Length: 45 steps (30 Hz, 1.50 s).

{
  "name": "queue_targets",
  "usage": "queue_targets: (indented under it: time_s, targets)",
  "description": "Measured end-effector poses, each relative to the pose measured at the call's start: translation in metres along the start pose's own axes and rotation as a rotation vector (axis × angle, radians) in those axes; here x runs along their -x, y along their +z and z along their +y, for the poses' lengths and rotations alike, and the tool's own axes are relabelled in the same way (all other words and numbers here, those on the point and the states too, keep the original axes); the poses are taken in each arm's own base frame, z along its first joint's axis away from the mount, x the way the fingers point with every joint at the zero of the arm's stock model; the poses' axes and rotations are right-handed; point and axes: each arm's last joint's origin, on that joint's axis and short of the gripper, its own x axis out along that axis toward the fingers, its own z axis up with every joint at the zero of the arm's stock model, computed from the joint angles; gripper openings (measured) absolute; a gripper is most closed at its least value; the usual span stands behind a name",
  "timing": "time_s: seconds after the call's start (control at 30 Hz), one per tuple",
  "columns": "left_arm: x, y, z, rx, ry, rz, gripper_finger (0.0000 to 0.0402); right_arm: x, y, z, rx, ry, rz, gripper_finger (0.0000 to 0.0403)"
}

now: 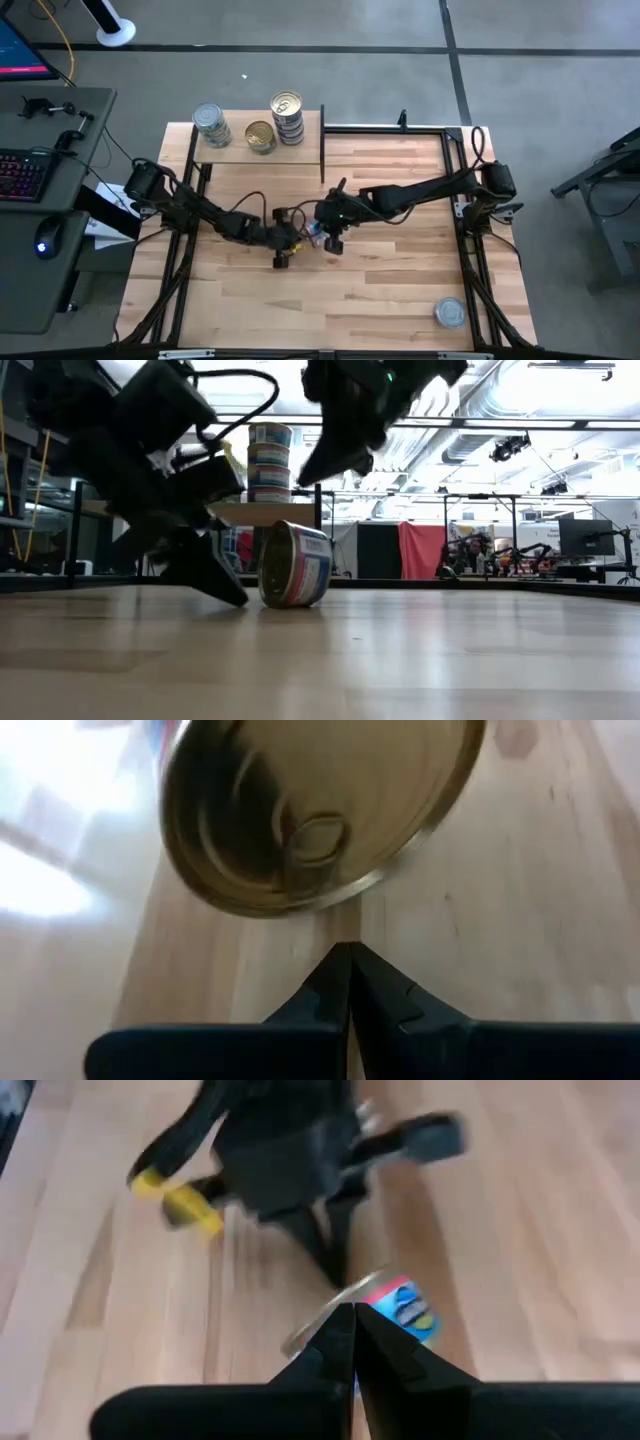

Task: Stack canned seafood by type on shelf
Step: Stack the blue-pink tuna can on top of the blue-pink tuna cans on the shelf

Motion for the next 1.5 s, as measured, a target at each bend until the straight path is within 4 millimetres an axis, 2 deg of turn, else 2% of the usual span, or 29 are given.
queue_targets:
  time_s: [0.13,0.27,0.33,0.47,0.53,0.63,0.73,0.87,1.03,1.13,1.27,1.5]
  targets:
    - [0.006,-0.003,-0.010,0.063,-0.010,0.031,0.0000,0.016,0.015,0.001,-0.066,-0.058,0.059,0.0000]
    - [0.017,-0.008,-0.018,0.106,-0.012,0.089,0.0000,0.027,0.034,0.004,-0.272,-0.062,-0.001,0.0004]
    - [0.025,-0.009,-0.018,0.138,-0.019,0.120,0.0000,0.028,0.037,0.005,-0.363,-0.057,-0.027,0.0020]
    - [0.048,-0.007,-0.013,0.157,-0.052,0.105,0.0000,0.025,0.035,0.005,-0.520,-0.080,-0.069,0.0098]
    - [0.063,-0.004,-0.006,0.179,-0.058,0.050,0.0000,0.023,0.032,0.004,-0.545,-0.124,-0.071,0.0151]
    - [0.081,-0.013,0.006,0.190,-0.001,0.030,0.0000,0.023,0.030,-0.005,-0.567,-0.231,-0.084,0.0228]
    - [0.097,-0.013,0.017,0.231,0.019,-0.027,0.0000,0.020,0.036,-0.008,-0.628,-0.237,-0.092,0.0272]
    - [0.112,-0.013,0.028,0.258,0.019,-0.096,0.0000,-0.003,0.042,0.004,-0.635,-0.279,0.059,0.0281]
    - [0.124,-0.010,0.036,0.285,0.023,-0.148,0.0000,-0.022,0.051,0.013,-0.685,-0.463,0.283,0.0281]
    - [0.129,-0.008,0.039,0.299,0.020,-0.175,0.0000,-0.034,0.055,0.016,-0.692,-0.524,0.297,0.0281]
    - [0.131,-0.008,0.039,0.302,0.018,-0.177,0.0000,-0.042,0.061,0.020,-0.738,-0.490,0.278,0.0281]
    - [0.131,-0.009,0.039,0.316,0.008,-0.172,0.0000,-0.055,0.049,0.017,-0.817,-0.524,0.300,0.0281]
